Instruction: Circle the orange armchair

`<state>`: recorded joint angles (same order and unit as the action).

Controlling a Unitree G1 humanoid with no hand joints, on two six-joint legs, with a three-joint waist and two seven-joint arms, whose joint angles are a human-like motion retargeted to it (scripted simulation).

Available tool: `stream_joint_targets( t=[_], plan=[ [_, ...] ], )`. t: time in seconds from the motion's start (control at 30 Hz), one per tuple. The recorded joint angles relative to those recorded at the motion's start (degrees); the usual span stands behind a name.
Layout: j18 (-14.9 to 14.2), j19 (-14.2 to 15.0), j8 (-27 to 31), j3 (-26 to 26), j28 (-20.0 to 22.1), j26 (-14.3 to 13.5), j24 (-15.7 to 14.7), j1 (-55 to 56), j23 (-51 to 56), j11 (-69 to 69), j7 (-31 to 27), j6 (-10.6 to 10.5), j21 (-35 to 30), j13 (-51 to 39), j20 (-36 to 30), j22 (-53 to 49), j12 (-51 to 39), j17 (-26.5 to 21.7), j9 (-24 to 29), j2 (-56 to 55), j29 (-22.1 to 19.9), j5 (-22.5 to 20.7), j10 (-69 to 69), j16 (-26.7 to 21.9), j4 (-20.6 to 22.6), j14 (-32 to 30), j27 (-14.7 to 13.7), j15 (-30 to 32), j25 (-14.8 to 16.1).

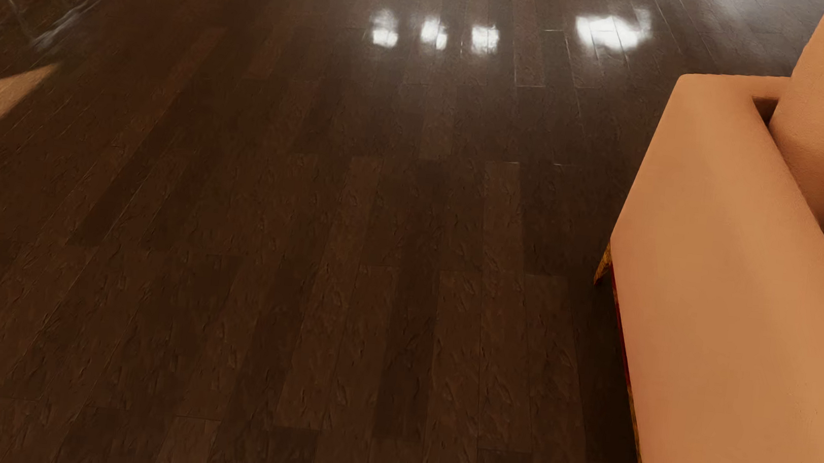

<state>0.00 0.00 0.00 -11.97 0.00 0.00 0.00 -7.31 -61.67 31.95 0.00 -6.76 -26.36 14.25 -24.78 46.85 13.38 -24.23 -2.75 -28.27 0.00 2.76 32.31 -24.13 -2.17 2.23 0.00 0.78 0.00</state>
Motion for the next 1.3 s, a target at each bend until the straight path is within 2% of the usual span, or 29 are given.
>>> stream_joint_targets(
  t=[0.03, 0.07, 0.1, 0.2, 0.23, 0.27, 0.33, 0.37, 0.47, 0.57, 0.63, 0.7, 0.73, 0.77, 0.8, 0.83, 0.87, 0.93, 1.03, 1.07, 1.1, 1.13, 1.23, 1.27, 1.3],
  plan=[
    [0.0, 0.0, 0.0, 0.52, 0.0, 0.0, 0.0, 1.86, 0.19, -0.22, 0.0, -0.24, 0.31, -0.15, -1.02, -1.23, 1.01, -0.29, -0.45, 1.86, 0.0, -0.8, 4.15, 0.99, -0.89, -9.65, 0.0, -1.21, 0.0],
    [0.0, 0.0, 0.0, 0.88, 0.0, 0.0, 0.0, 4.8, 1.58, -0.89, 0.0, 0.02, 1.04, -0.17, -2.58, -2.84, 1.81, -0.53, -1.03, 4.02, 0.0, -1.27, 9.73, 1.34, -1.8, -16.51, 0.0, -2.52, 0.0],
    [0.0, 0.0, 0.0, 1.21, 0.0, 0.0, 0.0, 8.14, 4.04, -1.28, 0.0, 0.48, 1.69, -0.14, -4.02, -4.61, 2.25, -0.83, -1.36, 6.24, 0.0, -1.53, 16.14, 1.17, -2.58, -18.57, 0.0, -3.83, 0.0],
    [0.0, 0.0, 0.0, 3.0, 0.0, 0.0, 0.0, 16.97, 11.79, -1.37, 0.0, 2.1, 3.5, -1.59, -4.44, -6.08, 1.28, -1.55, 0.42, 13.06, 0.0, -2.61, 31.99, 0.14, -3.54, -8.87, 0.0, -7.42, 0.0],
    [0.0, 0.0, 0.0, 4.31, 0.0, 0.0, 0.0, 19.72, 13.07, -1.6, 0.0, 2.89, 4.19, -2.64, -4.01, -5.48, 0.5, -1.59, 1.17, 15.05, 0.0, -2.93, 33.59, -0.22, -3.21, -8.35, 0.0, -8.19, 0.0],
    [0.0, 0.0, 0.0, 5.94, 0.0, 0.0, 0.0, 22.29, 13.78, -1.88, 0.0, 3.76, 4.66, -3.73, -3.72, -5.03, -0.17, -1.66, 1.75, 16.94, 0.0, -3.03, 33.03, -0.67, -2.41, -10.4, 0.0, -8.84, 0.0],
    [0.0, 0.0, 0.0, 9.83, 0.0, 0.0, 0.0, 27.02, 14.63, -2.41, 0.0, 5.25, 4.97, -5.5, -3.53, -5.22, -0.69, -1.99, 2.5, 20.39, 0.0, -3.13, 27.99, -1.78, -0.6, -16.46, 0.0, -10.2, 0.0],
    [0.0, 0.0, 0.0, 11.7, 0.0, 0.0, 0.0, 29.26, 15.14, -2.47, 0.0, 5.83, 5.01, -6.08, -3.54, -5.76, -0.53, -2.26, 2.73, 21.77, 0.0, -3.16, 24.74, -2.39, 0.05, -16.55, 0.0, -11.11, 0.0],
    [0.0, 0.0, 0.0, 15.61, 0.0, 0.0, 0.0, 33.64, 15.53, -2.59, 0.0, 6.99, 4.93, -6.71, -3.06, -5.12, 0.6, -2.64, 3.7, 26.86, 0.0, -2.97, 13.38, -3.12, 1.04, -8.83, 0.0, -14.63, 0.0],
    [0.0, 0.0, 0.0, 18.03, 0.0, 0.0, 0.0, 34.81, 13.87, -2.23, 0.0, 7.68, 3.72, -5.93, -3.02, -1.12, 2.43, -2.07, 3.38, 30.86, 0.0, -2.68, -0.85, -2.31, 0.19, -2.45, 0.0, -18.82, 0.0],
    [0.0, 0.0, 0.0, 18.77, 0.0, 0.0, 0.0, 35.45, 12.17, -1.49, 0.0, 7.78, 2.17, -4.67, -3.43, 1.37, 4.22, -1.37, 2.31, 32.43, 0.0, -2.64, -6.92, -1.53, -0.73, 4.32, 0.0, -21.9, 0.0],
    [0.0, 0.0, 0.0, 19.2, 0.0, 0.0, 0.0, 35.76, 9.88, -1.34, 0.0, 7.35, 0.66, -2.57, -4.18, 3.29, 6.31, -0.69, 1.33, 34.98, 0.0, -2.5, -8.64, -0.54, -1.12, 8.11, 0.0, -24.73, 0.0],
    [0.0, 0.0, 0.0, 19.57, 0.0, 0.0, 0.0, 35.81, 8.5, -1.67, 0.0, 7.19, -0.12, -1.24, -4.64, 4.1, 7.37, -0.4, 0.73, 36.63, 0.0, -2.02, -8.56, 0.01, -0.9, 7.1, 0.0, -26.08, 0.0],
    [0.0, 0.0, 0.0, 19.93, 0.0, 0.0, 0.0, 36.22, 7.12, -2.14, 0.0, 6.99, -0.92, 0.21, -5.07, 4.67, 8.43, -0.17, -0.18, 38.26, 0.0, -1.27, -7.82, 0.56, -0.6, 2.9, 0.0, -27.2, 0.0],
    [0.0, 0.0, 0.0, 19.98, 0.0, 0.0, 0.0, 37.58, 5.8, -2.7, 0.0, 6.83, -1.6, 1.6, -5.47, 5.01, 9.34, 0.08, -1.28, 39.63, 0.0, -0.39, -6.08, 1.05, -0.23, -4.04, 0.0, -27.72, 0.0],
    [0.0, 0.0, 0.0, 19.48, 0.0, 0.0, 0.0, 39.83, 4.53, -3.21, 0.0, 7.09, -1.73, 2.89, -5.86, 5.36, 9.84, 0.54, -2.08, 40.95, 0.0, 0.7, -2.76, 1.46, 0.51, -10.28, 0.0, -27.11, 0.0],
    [0.0, 0.0, 0.0, 18.68, 0.0, 0.0, 0.0, 41.89, 3.4, -3.37, 0.0, 7.81, -1.11, 4.11, -5.98, 5.65, 9.85, 1.26, -2.26, 42.34, 0.0, 2.01, 1.55, 1.71, 1.67, -12.99, 0.0, -24.86, 0.0],
    [0.0, 0.0, 0.0, 18.57, 0.0, 0.0, 0.0, 42.16, 1.68, -1.75, 0.0, 8.41, -0.12, 5.91, -5.24, 5.12, 8.98, 2.53, -1.74, 43.42, 0.0, 3.98, 7.01, 1.67, 2.95, -11.09, 0.0, -14.37, 0.0],
    [0.0, 0.0, 0.0, 18.82, 0.0, 0.0, 0.0, 38.68, 1.57, 8.87, 0.0, 8.15, -0.87, 4.38, -1.99, 1.53, 6.93, 2.3, -2.71, 35.22, 0.0, 6.43, 6.06, 0.96, 3.83, -7.08, 0.0, 10.28, 0.0],
    [0.0, 0.0, 0.0, 17.86, 0.0, 0.0, 0.0, 37.04, 2.61, 14.19, 0.0, 8.05, 0.73, 3.08, -0.86, 0.05, 5.95, 2.04, -2.45, 31.66, 0.0, 6.83, 5.16, 0.25, 4.66, -6.18, 0.0, 15.56, 0.0],
    [0.0, 0.0, 0.0, 16.95, 0.0, 0.0, 0.0, 35.01, 4.39, 19.86, 0.0, 7.71, 2.86, 1.68, -0.04, -1.21, 4.65, 1.68, -1.77, 28.04, 0.0, 6.78, 4.01, -0.8, 5.23, -5.2, 0.0, 17.34, 0.0],
    [0.0, 0.0, 0.0, 15.97, 0.0, 0.0, 0.0, 32.94, 6.6, 25.65, 0.0, 7.26, 5.07, 0.1, 0.57, -2.11, 2.96, 1.22, -0.85, 24.38, 0.0, 6.33, 2.79, -2.07, 5.57, -4.17, 0.0, 14.19, 0.0],
    [0.0, 0.0, 0.0, 10.63, 0.0, 0.0, 0.0, 27.97, 13.06, 35.05, 0.0, 5.24, 10.06, -5.43, 2.84, -2.44, -3.18, -0.6, 2.61, 16.05, 0.0, 4.17, 0.42, -5.81, 6.08, -1.68, 0.0, -9.31, 0.0],
    [0.0, 0.0, 0.0, 8.9, 0.0, 0.0, 0.0, 26.78, 14.82, 33.49, 0.0, 4.38, 10.84, -7.01, 3.89, -2.04, -5.11, -1.26, 3.49, 13.98, 0.0, 3.56, -0.2, -6.74, 5.83, -0.94, 0.0, -13.16, 0.0],
    [0.0, 0.0, 0.0, 7.74, 0.0, 0.0, 0.0, 25.75, 16.38, 30.07, 0.0, 3.67, 11.3, -8.18, 4.99, -1.75, -6.82, -1.84, 4.03, 12.03, 0.0, 2.95, -0.96, -7.49, 5.47, -0.16, 0.0, -14.42, 0.0]
  ],
)
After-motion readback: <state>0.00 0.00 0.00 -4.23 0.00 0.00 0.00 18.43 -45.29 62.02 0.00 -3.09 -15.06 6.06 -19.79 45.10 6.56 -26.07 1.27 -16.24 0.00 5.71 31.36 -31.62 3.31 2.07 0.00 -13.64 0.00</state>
